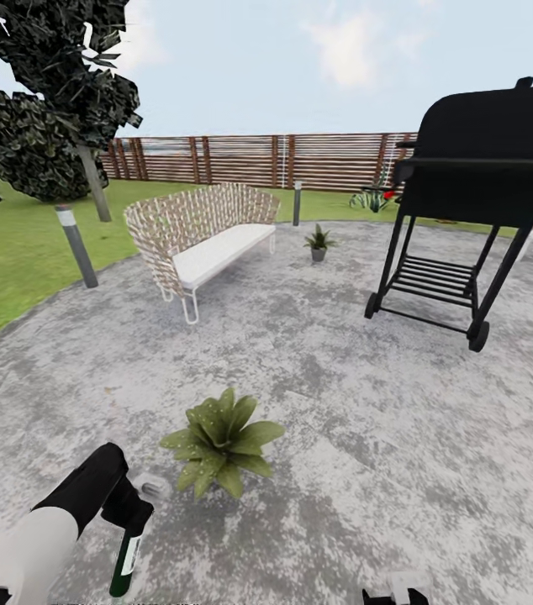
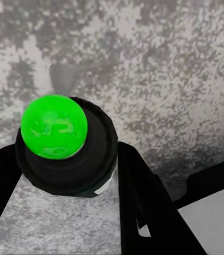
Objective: Pick up the pesticide atomizer in the garden and spray insectifuge to fully cover both potted plants in the garden.
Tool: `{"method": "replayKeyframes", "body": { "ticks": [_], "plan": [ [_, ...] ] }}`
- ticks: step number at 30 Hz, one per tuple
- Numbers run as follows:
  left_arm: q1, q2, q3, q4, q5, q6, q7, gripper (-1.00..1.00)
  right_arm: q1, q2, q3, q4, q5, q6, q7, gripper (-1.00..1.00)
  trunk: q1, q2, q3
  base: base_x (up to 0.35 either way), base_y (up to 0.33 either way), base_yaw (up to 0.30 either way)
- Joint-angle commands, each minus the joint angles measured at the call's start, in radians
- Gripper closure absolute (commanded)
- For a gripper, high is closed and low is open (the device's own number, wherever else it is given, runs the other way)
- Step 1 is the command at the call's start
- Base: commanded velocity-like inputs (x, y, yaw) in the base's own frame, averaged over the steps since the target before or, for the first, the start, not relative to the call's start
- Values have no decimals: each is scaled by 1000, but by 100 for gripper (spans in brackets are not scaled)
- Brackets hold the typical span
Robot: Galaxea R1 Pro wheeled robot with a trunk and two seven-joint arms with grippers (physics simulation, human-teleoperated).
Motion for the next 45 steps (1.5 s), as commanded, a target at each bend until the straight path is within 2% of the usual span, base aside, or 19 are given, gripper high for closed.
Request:
{"method": "replayKeyframes", "body": {
  "ticks": [1,11,35,45],
  "plan": [
    [0,0,-1,-2,-8,5,-9,100,-1,0,9,1,-6,-2,-4,-100,0,0,-2,4,-270,3],
    [0,-7,0,-2,-1,5,-3,100,0,0,7,2,-6,-2,-4,-100,0,0,-4,102,-271,27],
    [0,-23,7,12,0,7,9,100,-1,1,9,3,-6,-2,-4,-100,0,0,-4,38,-271,247],
    [0,-25,8,14,0,6,13,100,0,0,8,3,-6,-2,-4,-100,0,0,-4,200,-227,22]
  ]
}}
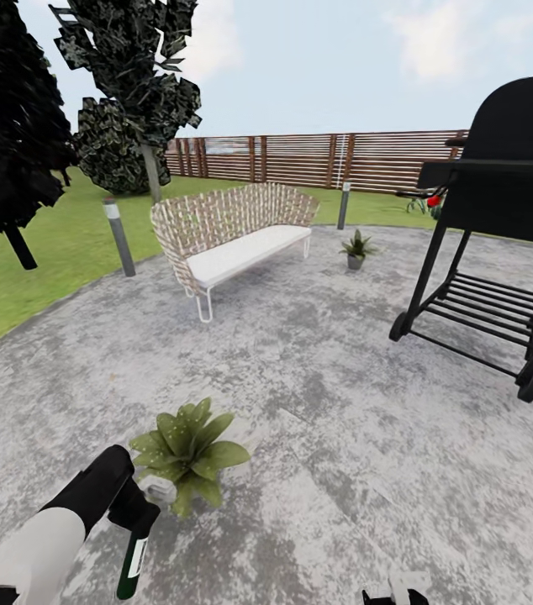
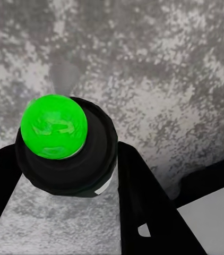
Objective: Pick up the pesticide atomizer in the garden and spray insectifuge to fully cover both potted plants in the garden.
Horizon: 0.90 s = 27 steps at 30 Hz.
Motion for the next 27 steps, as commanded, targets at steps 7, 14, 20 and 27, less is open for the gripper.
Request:
{"method": "replayKeyframes", "body": {
  "ticks": [7,14,20,27],
  "plan": [
    [114,1,32,-1,47,-150,88,100,0,-1,10,2,-4,-2,-3,-100,0,0,-1,61,-61,126],
    [139,2,90,6,165,-189,257,100,0,-6,12,1,-2,-3,-2,-100,0,0,-1,0,0,5],
    [139,1,90,4,167,-181,261,100,-1,-19,14,3,-2,-1,-2,-100,0,0,-1,0,0,0],
    [129,-1,89,-6,168,-175,257,100,-1,-16,13,3,-4,-1,-2,-100,0,0,-1,0,0,165]
  ]
}}
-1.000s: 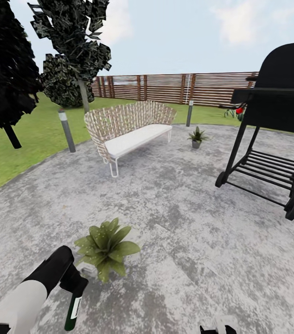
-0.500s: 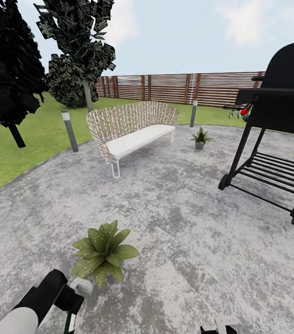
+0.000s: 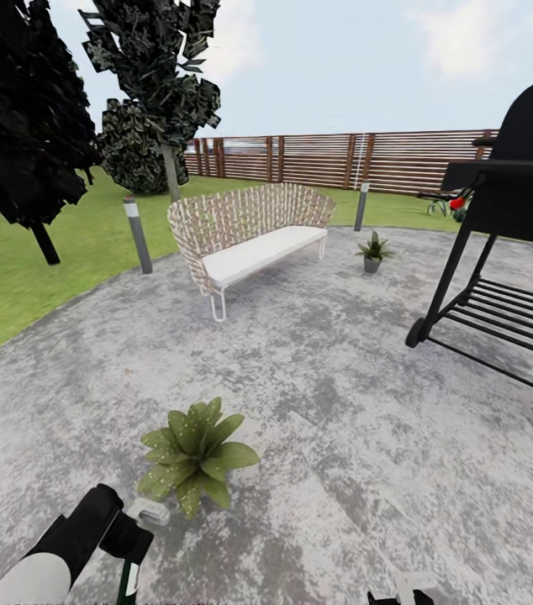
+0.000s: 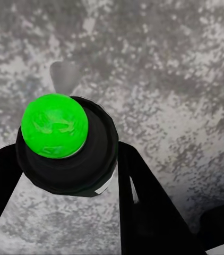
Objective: Pick up the pesticide atomizer in the garden and spray insectifuge to fully cover both potted plants in the garden.
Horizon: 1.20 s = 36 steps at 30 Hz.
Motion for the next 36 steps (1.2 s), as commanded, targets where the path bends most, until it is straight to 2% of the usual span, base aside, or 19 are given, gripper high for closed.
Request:
{"method": "replayKeyframes", "body": {
  "ticks": [1,13,19,24,29,36],
  "plan": [
    [-2,-1,6,-1,-11,3,-12,100,-1,0,9,0,-6,-3,-4,-100,0,0,-1,0,-89,262],
    [-7,-2,5,-5,-12,4,-16,100,-1,0,9,0,-6,-2,-5,-100,0,0,-1,0,-253,270],
    [-22,-30,1,-6,-12,21,-16,100,0,0,9,0,-6,-2,-5,-100,0,0,-1,-147,-254,276],
    [-40,-38,1,-5,-12,31,-16,100,-1,0,9,0,-6,-2,-4,-100,0,0,-1,-76,-255,276],
    [-45,-41,3,-5,-12,36,-16,100,-1,0,8,0,-6,-2,-4,-100,0,0,-1,144,-246,232],
    [-46,-40,3,-6,-12,39,-16,100,-1,-1,6,-1,-7,-3,-5,-100,0,0,-1,229,-205,27]
  ]
}}
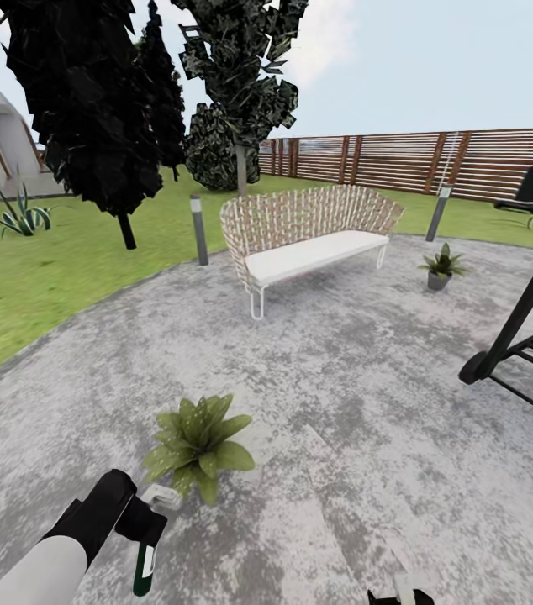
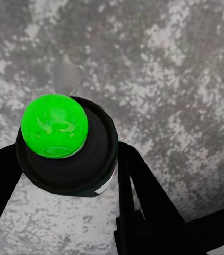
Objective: Pick up the pesticide atomizer in the garden and spray insectifuge to fully cover both potted plants in the garden.
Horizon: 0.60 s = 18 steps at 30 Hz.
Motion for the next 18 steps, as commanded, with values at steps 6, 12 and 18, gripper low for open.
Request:
{"method": "replayKeyframes", "body": {
  "ticks": [6,12,18],
  "plan": [
    [0,-2,6,-2,-10,4,-10,100,0,1,8,0,-6,-3,-4,-100,0,0,-1,184,-220,208],
    [0,-1,5,-2,-10,6,-10,100,0,1,8,1,-6,-3,-4,-100,0,0,-1,24,-266,275],
    [0,-1,4,-2,-10,6,-10,100,0,1,8,0,-6,-3,-4,-100,0,0,-1,-102,-258,277]
  ]
}}
